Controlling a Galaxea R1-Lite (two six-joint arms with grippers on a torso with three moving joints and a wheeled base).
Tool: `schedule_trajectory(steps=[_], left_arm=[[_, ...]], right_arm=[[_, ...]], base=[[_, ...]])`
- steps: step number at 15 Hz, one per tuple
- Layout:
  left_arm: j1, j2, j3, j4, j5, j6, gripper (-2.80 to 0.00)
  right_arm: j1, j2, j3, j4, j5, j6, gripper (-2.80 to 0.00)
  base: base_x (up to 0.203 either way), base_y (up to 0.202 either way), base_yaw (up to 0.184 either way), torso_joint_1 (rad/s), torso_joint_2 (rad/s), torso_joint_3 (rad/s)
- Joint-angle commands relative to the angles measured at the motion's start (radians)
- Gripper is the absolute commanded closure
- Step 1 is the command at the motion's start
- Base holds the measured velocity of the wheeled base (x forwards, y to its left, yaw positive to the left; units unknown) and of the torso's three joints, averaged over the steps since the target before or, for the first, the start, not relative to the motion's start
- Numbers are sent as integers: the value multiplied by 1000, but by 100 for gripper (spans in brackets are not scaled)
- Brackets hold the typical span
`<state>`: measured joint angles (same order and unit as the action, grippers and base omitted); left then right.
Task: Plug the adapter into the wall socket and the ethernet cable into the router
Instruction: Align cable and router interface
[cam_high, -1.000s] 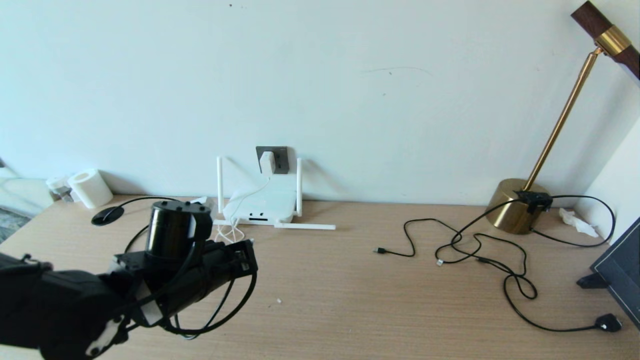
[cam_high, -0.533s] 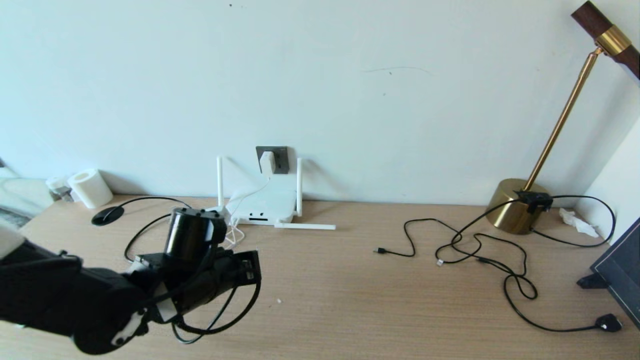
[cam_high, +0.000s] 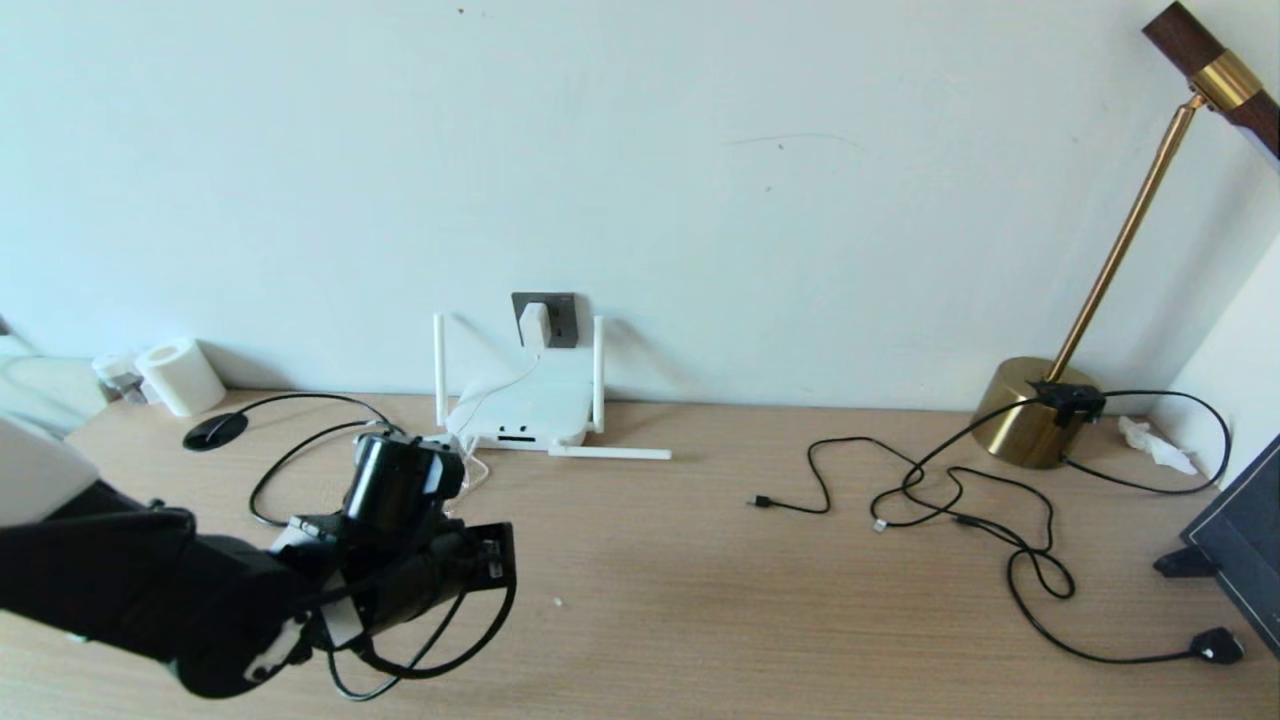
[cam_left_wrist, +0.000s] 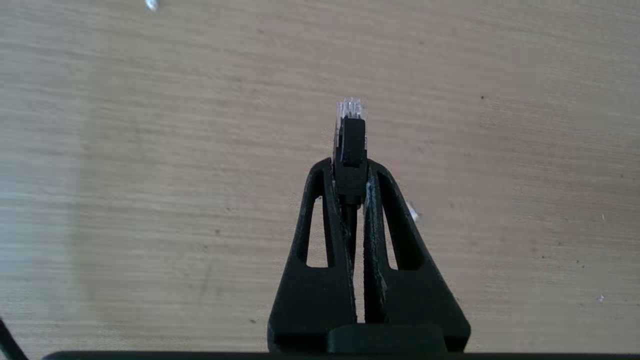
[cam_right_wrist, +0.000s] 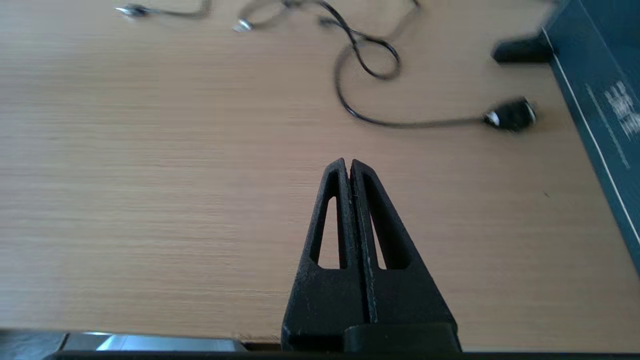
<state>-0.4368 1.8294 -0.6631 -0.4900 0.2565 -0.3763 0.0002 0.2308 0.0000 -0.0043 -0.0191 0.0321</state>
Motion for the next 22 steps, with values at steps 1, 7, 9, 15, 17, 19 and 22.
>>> schedule_trajectory(steps=[1, 7, 9, 15, 17, 19, 22], left_arm=[[34, 9, -21, -2, -1, 30, 0], [116, 130, -119, -6, -83, 47, 0], [116, 144, -151, -9, -96, 46, 0], [118, 229, -220, -10, -100, 45, 0], [119, 252, -243, -11, -101, 45, 0], [118, 266, -260, -10, -102, 45, 0], [121, 284, -296, -10, -99, 46, 0]], right_arm=[[13, -77, 1, -1, 0, 1, 0], [0, -231, 0, 0, -2, 6, 0], [1, -229, 0, 0, -2, 6, 0], [1, -231, 0, 0, -2, 6, 0], [1, -231, 0, 0, -2, 6, 0], [0, -231, 0, 0, -2, 6, 0], [1, -231, 0, 0, -2, 6, 0]], base=[[0, 0, 0, 0, 0, 0], [0, 0, 0, 0, 0, 0], [0, 0, 0, 0, 0, 0], [0, 0, 0, 0, 0, 0], [0, 0, 0, 0, 0, 0], [0, 0, 0, 0, 0, 0], [0, 0, 0, 0, 0, 0]])
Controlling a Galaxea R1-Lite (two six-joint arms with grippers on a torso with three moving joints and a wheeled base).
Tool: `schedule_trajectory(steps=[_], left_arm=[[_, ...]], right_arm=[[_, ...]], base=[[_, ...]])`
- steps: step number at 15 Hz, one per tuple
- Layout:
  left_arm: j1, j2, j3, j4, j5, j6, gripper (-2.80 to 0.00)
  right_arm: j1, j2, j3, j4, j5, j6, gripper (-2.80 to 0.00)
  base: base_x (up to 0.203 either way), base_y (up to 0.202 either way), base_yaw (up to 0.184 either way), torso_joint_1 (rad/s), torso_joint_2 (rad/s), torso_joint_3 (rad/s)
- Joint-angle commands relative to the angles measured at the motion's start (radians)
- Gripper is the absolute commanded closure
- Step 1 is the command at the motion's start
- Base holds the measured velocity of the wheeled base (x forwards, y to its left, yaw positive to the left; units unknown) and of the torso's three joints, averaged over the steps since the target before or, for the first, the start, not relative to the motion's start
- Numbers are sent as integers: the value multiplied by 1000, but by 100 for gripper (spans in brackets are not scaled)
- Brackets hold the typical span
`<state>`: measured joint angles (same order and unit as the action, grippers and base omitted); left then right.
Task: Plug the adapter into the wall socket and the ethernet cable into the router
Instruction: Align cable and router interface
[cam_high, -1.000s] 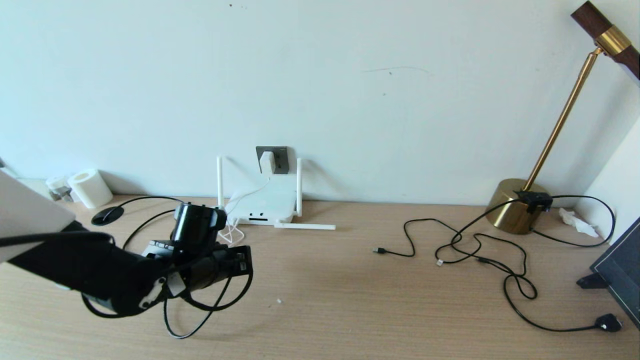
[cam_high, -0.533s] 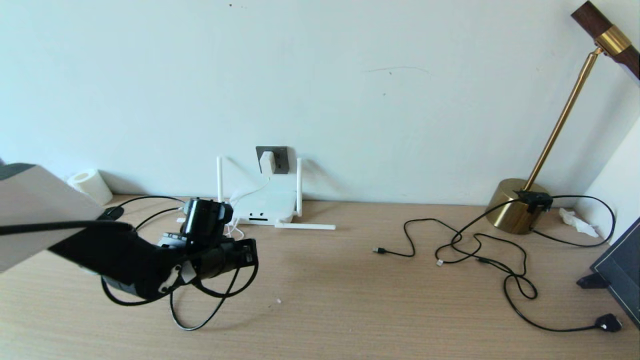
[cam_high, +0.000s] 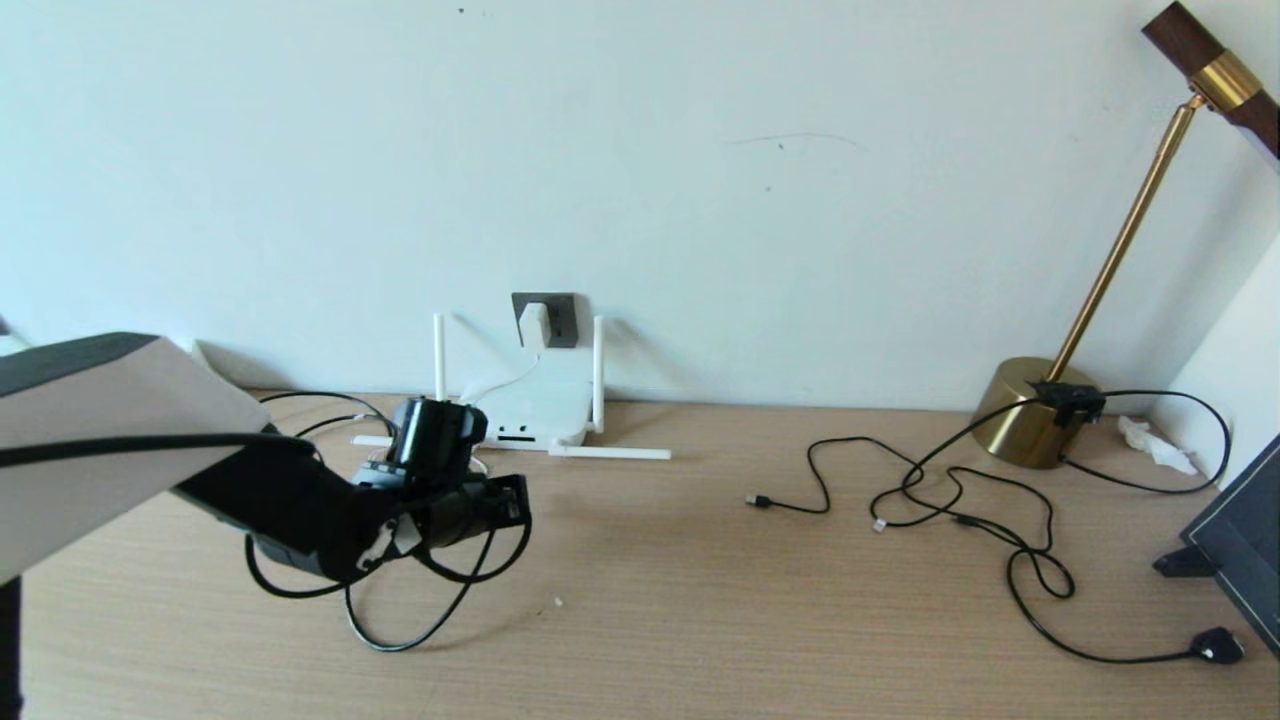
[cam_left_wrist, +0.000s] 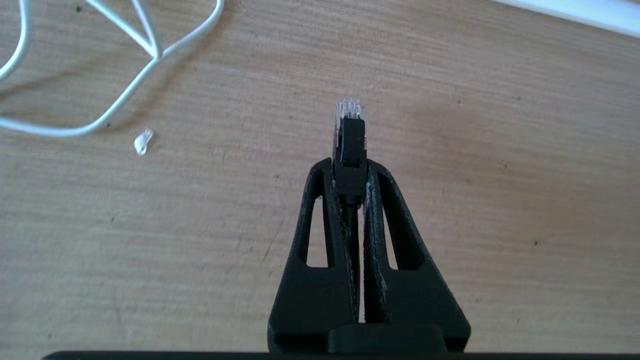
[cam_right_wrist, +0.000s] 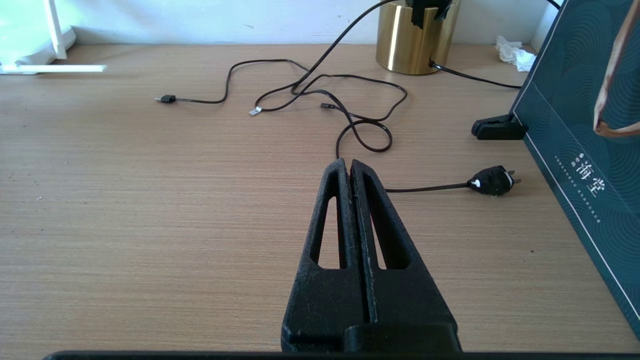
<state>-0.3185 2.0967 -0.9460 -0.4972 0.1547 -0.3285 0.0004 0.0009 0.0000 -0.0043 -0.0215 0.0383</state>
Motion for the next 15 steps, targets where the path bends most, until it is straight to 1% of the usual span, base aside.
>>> schedule_trajectory(steps=[1, 3, 5, 15], left_arm=[[5, 14, -13, -3, 2, -1, 0], [6, 16, -13, -1, -10, -1, 0], [6, 19, -18, 2, -46, 2, 0], [45, 109, -173, 7, -48, 6, 0]], right_arm=[[1, -1, 0, 0, 0, 0, 0], [1, -1, 0, 0, 0, 0, 0], [1, -1, 0, 0, 0, 0, 0], [1, -1, 0, 0, 0, 0, 0]], base=[[0, 0, 0, 0, 0, 0], [0, 0, 0, 0, 0, 0], [0, 0, 0, 0, 0, 0], [0, 0, 0, 0, 0, 0]])
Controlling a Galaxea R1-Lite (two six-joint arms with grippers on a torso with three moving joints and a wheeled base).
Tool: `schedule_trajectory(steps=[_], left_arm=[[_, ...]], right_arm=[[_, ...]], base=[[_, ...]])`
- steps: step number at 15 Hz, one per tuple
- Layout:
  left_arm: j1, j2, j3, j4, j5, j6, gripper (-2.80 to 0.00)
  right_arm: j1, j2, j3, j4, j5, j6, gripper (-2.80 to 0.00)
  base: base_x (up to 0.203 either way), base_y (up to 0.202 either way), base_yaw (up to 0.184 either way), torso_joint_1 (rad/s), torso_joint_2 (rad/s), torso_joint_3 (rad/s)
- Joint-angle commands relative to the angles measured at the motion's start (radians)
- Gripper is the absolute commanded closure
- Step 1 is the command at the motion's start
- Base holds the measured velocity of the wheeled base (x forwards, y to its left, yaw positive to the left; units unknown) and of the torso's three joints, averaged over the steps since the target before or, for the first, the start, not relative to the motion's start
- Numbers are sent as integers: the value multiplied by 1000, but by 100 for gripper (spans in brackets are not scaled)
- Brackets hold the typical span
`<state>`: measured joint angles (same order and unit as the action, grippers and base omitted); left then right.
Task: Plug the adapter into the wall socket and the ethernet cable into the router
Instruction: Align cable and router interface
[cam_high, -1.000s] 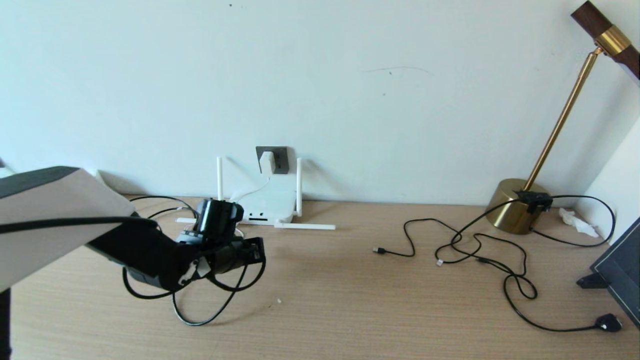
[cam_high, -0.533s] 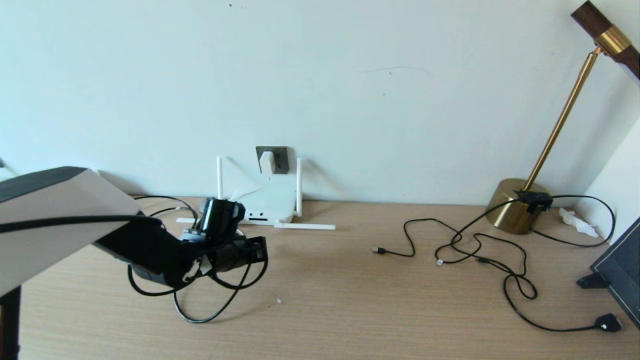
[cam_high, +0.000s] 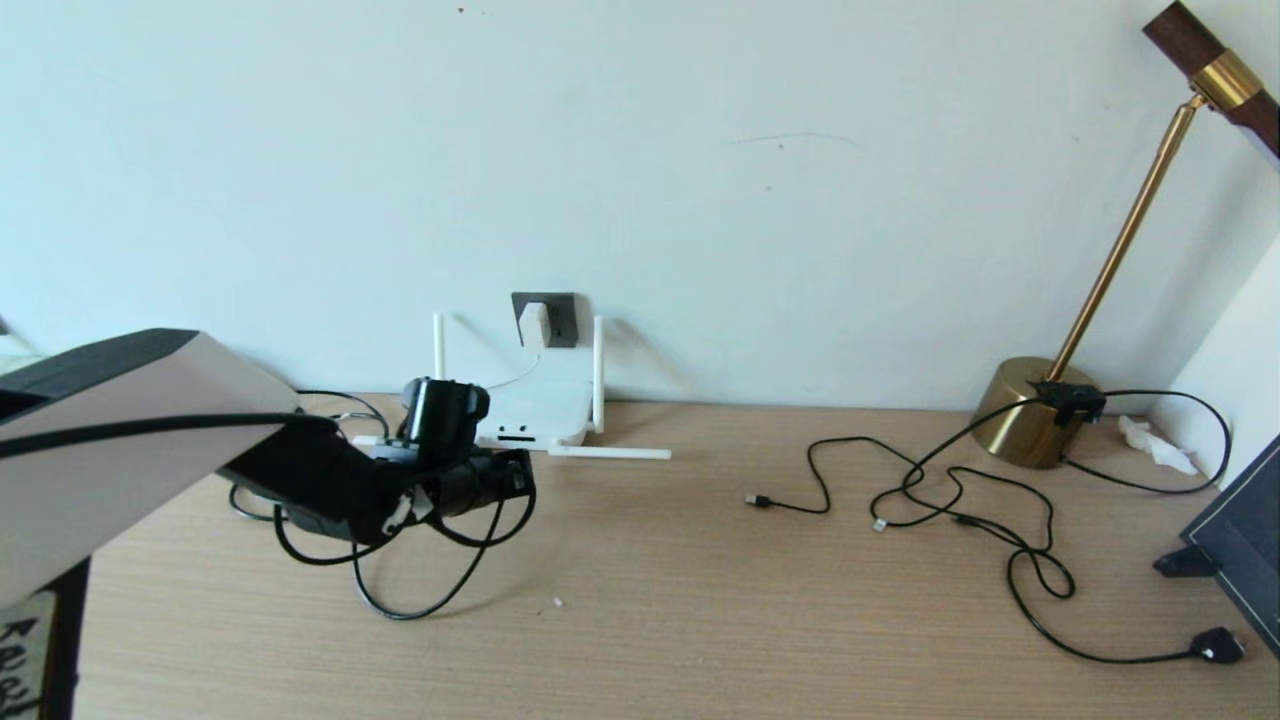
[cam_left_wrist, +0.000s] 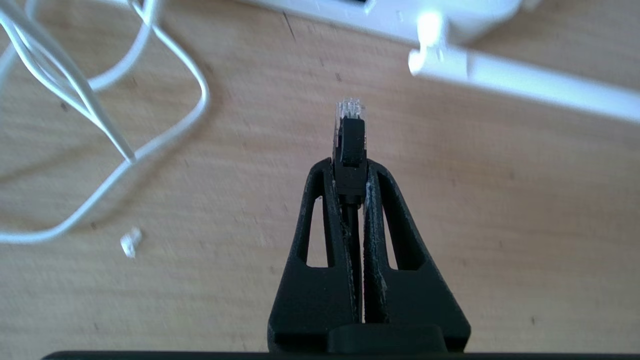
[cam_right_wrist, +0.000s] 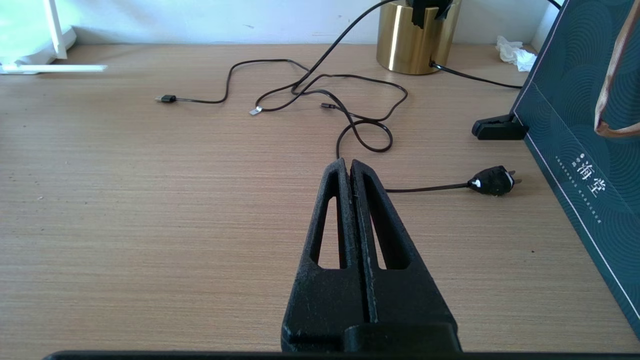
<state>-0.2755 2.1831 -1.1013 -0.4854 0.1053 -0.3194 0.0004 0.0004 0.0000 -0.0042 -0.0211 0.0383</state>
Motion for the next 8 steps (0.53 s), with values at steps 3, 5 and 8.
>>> schedule_trajectory(steps=[3, 5, 8], left_arm=[[2, 52, -66, 2, 2, -3, 0], [7, 64, -80, -2, 1, -4, 0], [13, 85, -96, -5, 1, -7, 0]], right_arm=[[1, 0, 0, 0, 0, 0, 0], [1, 0, 0, 0, 0, 0, 0], [1, 0, 0, 0, 0, 0, 0]], base=[[0, 0, 0, 0, 0, 0], [0, 0, 0, 0, 0, 0], [0, 0, 0, 0, 0, 0]])
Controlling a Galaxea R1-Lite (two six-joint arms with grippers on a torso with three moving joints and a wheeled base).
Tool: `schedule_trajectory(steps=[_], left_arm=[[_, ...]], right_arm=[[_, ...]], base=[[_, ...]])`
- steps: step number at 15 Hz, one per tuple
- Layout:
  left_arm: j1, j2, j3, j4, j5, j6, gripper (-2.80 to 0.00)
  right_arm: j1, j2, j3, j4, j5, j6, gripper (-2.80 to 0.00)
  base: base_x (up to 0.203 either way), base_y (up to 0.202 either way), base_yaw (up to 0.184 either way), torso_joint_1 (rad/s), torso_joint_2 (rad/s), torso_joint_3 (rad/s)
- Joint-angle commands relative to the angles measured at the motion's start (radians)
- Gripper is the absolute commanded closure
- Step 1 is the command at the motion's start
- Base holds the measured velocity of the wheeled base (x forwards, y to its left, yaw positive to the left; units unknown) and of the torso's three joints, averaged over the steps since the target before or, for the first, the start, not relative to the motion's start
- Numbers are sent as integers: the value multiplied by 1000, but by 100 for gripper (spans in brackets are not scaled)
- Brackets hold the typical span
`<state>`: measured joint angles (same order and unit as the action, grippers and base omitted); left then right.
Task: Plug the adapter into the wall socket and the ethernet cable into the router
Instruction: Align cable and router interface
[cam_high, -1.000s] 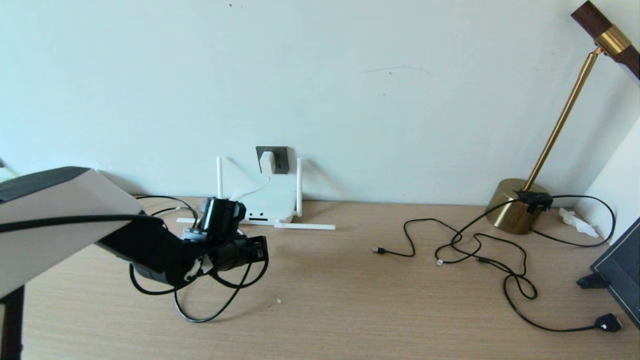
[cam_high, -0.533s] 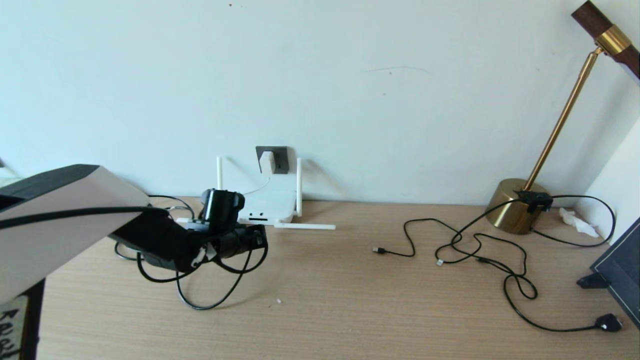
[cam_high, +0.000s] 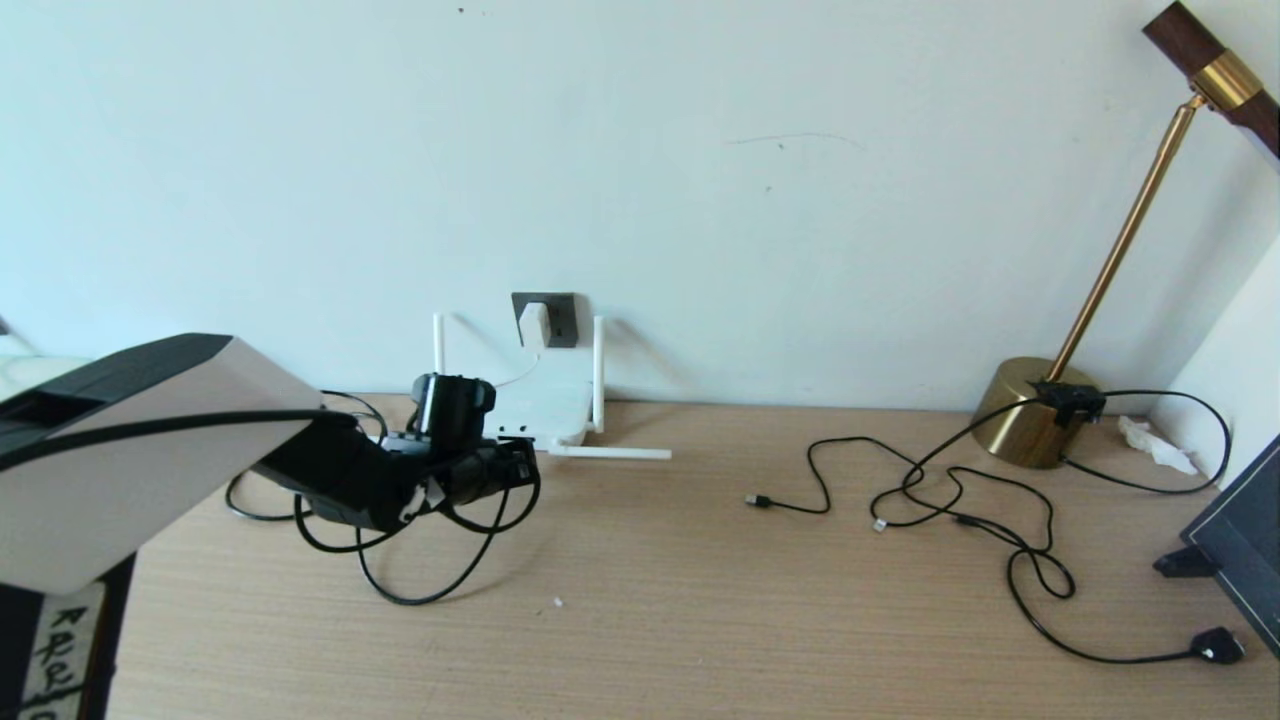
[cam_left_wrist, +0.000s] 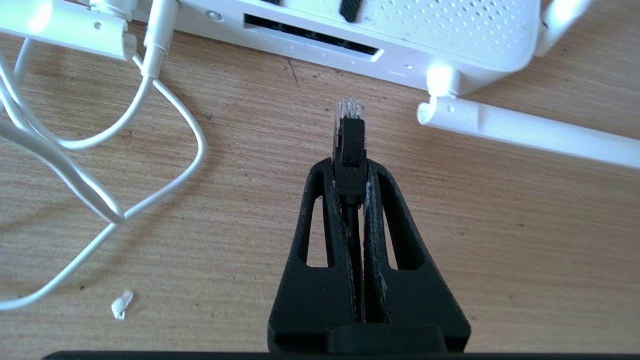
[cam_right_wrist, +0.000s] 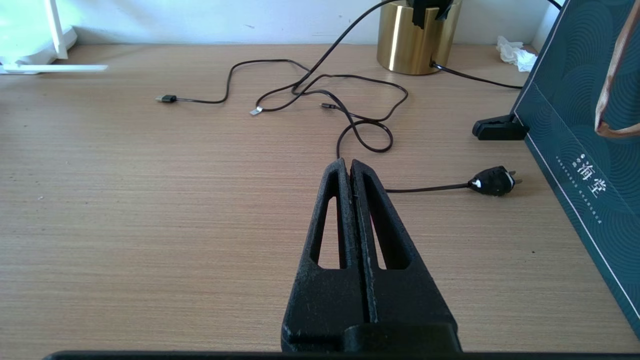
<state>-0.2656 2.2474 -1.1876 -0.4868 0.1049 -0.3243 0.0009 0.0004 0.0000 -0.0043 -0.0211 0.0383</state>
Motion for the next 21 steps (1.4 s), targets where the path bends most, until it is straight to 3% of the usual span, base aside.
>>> schedule_trajectory(steps=[1, 21], left_arm=[[5, 31, -18, -4, 1, -3, 0], [23, 52, -64, 4, 6, 56, 0]], right_arm=[[1, 0, 0, 0, 0, 0, 0], [1, 0, 0, 0, 0, 0, 0]], base=[[0, 0, 0, 0, 0, 0], [0, 0, 0, 0, 0, 0]])
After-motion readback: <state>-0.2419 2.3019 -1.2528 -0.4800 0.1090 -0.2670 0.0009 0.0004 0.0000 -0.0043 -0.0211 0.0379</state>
